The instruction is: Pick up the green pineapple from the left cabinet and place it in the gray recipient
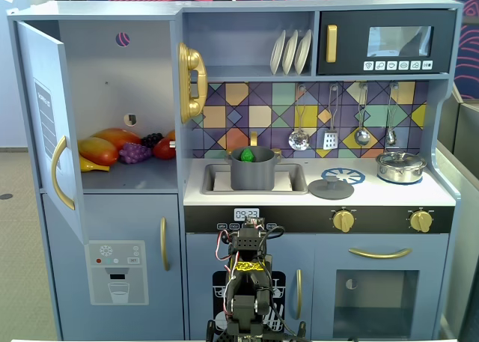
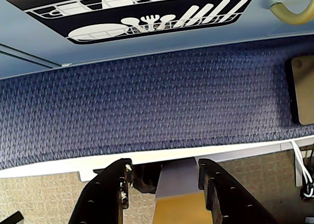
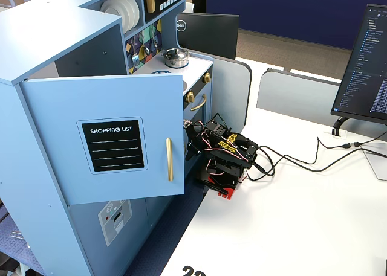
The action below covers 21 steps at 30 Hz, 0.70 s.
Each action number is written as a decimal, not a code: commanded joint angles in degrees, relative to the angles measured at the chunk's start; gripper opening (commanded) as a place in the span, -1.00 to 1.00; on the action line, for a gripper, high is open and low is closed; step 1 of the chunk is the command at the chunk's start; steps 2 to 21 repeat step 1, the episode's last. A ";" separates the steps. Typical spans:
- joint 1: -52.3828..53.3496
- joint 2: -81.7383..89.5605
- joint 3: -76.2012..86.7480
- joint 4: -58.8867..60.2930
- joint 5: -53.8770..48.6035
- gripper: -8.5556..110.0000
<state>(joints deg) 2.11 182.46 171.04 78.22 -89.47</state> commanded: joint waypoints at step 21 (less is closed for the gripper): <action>-0.70 -0.35 0.97 9.49 2.02 -0.72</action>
